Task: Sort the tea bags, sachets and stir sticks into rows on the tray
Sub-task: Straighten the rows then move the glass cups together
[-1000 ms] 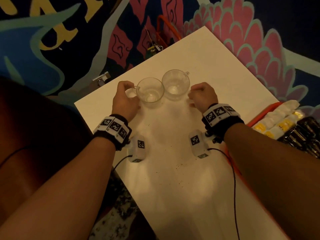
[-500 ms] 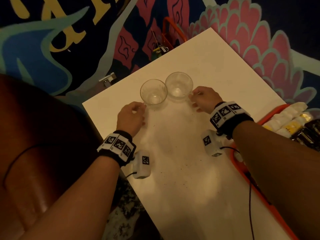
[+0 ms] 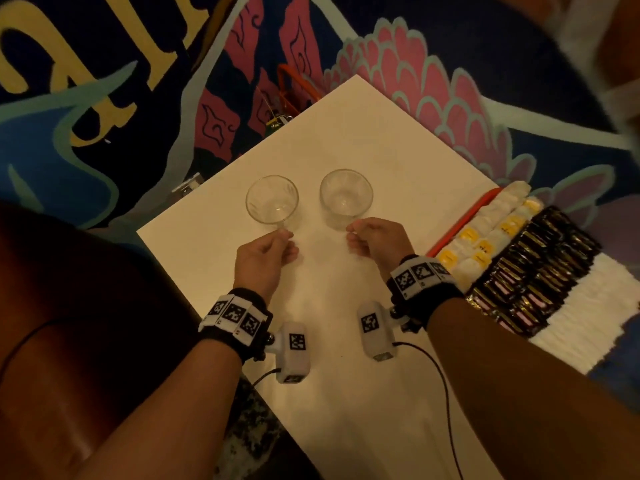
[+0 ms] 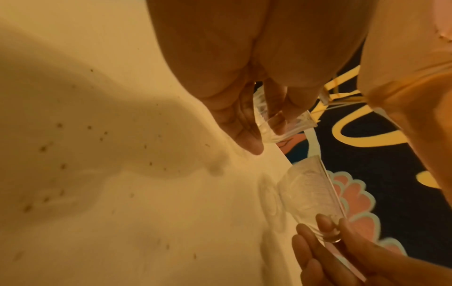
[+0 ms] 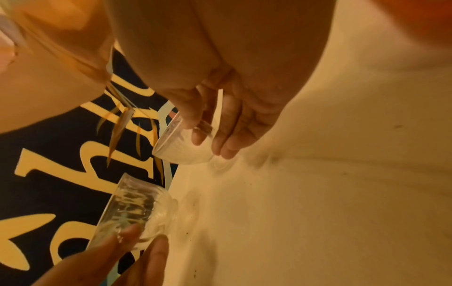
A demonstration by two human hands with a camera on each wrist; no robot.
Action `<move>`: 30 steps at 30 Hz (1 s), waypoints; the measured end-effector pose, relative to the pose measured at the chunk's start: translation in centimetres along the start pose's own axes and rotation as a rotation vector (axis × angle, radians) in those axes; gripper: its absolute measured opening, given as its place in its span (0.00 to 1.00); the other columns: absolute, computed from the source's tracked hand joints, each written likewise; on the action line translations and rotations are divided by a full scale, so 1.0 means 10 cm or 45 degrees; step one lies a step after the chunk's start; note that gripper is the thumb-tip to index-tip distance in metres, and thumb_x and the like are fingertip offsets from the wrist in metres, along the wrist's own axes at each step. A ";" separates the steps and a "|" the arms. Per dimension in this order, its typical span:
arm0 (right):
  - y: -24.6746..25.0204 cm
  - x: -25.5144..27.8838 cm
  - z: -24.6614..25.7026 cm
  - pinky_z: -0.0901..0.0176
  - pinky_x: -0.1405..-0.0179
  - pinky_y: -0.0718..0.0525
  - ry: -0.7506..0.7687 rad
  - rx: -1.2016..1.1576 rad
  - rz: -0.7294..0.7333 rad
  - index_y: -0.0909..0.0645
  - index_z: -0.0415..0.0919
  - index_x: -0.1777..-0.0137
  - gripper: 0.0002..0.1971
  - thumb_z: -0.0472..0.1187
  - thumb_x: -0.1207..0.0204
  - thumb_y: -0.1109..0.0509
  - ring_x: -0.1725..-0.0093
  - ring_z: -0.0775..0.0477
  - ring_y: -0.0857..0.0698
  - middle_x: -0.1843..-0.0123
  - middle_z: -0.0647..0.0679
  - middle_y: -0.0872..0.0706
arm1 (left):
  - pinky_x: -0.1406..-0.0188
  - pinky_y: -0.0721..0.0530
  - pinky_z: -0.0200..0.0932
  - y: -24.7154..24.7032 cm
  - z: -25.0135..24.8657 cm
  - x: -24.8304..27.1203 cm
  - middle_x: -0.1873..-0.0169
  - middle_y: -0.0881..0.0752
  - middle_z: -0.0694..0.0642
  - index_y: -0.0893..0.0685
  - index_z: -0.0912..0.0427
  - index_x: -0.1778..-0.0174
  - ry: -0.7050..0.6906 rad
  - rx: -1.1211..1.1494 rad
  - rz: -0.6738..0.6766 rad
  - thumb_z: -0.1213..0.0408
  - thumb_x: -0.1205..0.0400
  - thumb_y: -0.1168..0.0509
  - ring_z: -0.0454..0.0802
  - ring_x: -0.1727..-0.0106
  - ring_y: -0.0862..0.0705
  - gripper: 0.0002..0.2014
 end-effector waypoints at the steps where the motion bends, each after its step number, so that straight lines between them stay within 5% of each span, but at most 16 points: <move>1: 0.12 0.10 -0.03 0.51 0.51 0.13 0.006 -0.033 -0.035 0.13 0.41 0.61 0.10 0.38 0.19 0.31 0.60 0.46 0.13 0.62 0.41 0.11 | 0.50 0.10 0.43 -0.10 0.00 0.09 0.61 0.10 0.62 0.09 0.62 0.55 -0.004 -0.017 0.032 0.65 0.15 0.32 0.52 0.58 0.10 0.08; 7: 1.07 0.86 -0.42 0.58 0.61 0.16 -0.010 -0.195 -0.291 0.12 0.43 0.60 0.10 0.40 0.19 0.32 0.60 0.48 0.15 0.62 0.45 0.11 | 0.53 0.10 0.41 -0.92 0.15 0.85 0.64 0.09 0.60 0.09 0.62 0.55 -0.018 -0.136 0.285 0.65 0.15 0.32 0.51 0.60 0.10 0.08; 13: 2.31 1.90 -1.08 0.51 0.52 0.14 -0.027 -0.151 -0.550 0.14 0.48 0.62 0.12 0.40 0.17 0.35 0.58 0.45 0.13 0.59 0.43 0.10 | 0.51 0.09 0.46 -1.87 0.52 1.90 0.63 0.10 0.65 0.09 0.58 0.60 -0.046 -0.303 0.646 0.65 0.15 0.33 0.52 0.61 0.12 0.11; 17: 3.05 2.51 -1.75 0.41 0.47 0.15 -0.092 -0.228 -0.768 0.10 0.50 0.65 0.10 0.50 0.26 0.29 0.54 0.38 0.12 0.61 0.43 0.09 | 0.50 0.10 0.47 -2.41 0.87 2.63 0.67 0.10 0.55 0.09 0.56 0.58 -0.031 -0.376 0.824 0.65 0.14 0.34 0.50 0.62 0.12 0.10; 23: 3.92 3.22 -2.59 0.53 0.57 0.16 -0.218 -0.471 -0.952 0.12 0.43 0.63 0.12 0.33 0.21 0.33 0.60 0.44 0.14 0.61 0.38 0.11 | 0.40 0.12 0.60 -3.15 1.50 3.56 0.68 0.09 0.54 0.09 0.55 0.63 0.005 -0.561 1.056 0.64 0.15 0.32 0.50 0.62 0.12 0.11; 30: 4.55 3.59 -3.29 0.50 0.51 0.14 -0.313 -0.611 -1.052 0.12 0.42 0.63 0.09 0.34 0.23 0.30 0.60 0.45 0.14 0.63 0.42 0.11 | 0.40 0.12 0.57 -3.67 2.06 4.19 0.68 0.10 0.53 0.10 0.52 0.64 0.020 -0.688 1.129 0.65 0.15 0.32 0.50 0.61 0.11 0.12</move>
Point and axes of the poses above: each hand's wrist, its own x-axis away from the middle knuckle, its own y-axis out of the back of the hand, z = x × y, the point moved 7 cm from there along -x, towards the middle knuckle
